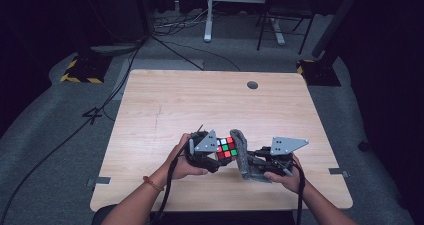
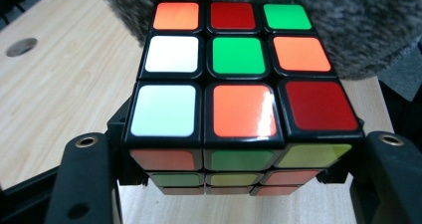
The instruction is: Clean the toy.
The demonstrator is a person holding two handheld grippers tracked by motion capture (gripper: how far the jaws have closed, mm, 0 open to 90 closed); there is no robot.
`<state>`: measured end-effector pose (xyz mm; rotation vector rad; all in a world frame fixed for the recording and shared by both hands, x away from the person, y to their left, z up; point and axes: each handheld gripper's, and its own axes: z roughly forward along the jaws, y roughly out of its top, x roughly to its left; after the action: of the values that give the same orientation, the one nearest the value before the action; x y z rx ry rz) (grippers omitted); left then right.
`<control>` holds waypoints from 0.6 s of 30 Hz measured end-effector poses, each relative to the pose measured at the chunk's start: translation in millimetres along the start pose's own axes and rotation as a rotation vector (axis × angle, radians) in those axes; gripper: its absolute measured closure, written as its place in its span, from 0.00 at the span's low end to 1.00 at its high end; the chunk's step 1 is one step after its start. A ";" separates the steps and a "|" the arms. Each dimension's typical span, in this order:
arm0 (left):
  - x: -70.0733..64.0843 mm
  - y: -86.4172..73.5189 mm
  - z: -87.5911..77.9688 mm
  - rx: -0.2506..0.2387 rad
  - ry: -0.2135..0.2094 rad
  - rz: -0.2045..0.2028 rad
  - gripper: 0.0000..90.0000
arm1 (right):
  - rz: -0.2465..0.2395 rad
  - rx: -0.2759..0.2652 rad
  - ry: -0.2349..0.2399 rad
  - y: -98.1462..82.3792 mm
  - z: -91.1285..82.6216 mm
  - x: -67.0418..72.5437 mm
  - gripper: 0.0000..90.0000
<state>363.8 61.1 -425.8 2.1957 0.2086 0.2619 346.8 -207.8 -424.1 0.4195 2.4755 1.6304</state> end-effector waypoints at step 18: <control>-13.7 2.4 9.5 0.049 -0.026 0.073 0.37 | 0.008 0.000 -0.039 4.7 -3.9 -2.9 0.86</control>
<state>353.3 49.1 -431.0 2.2564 0.1212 0.2714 349.2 -210.4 -418.3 0.4581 2.4485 1.6099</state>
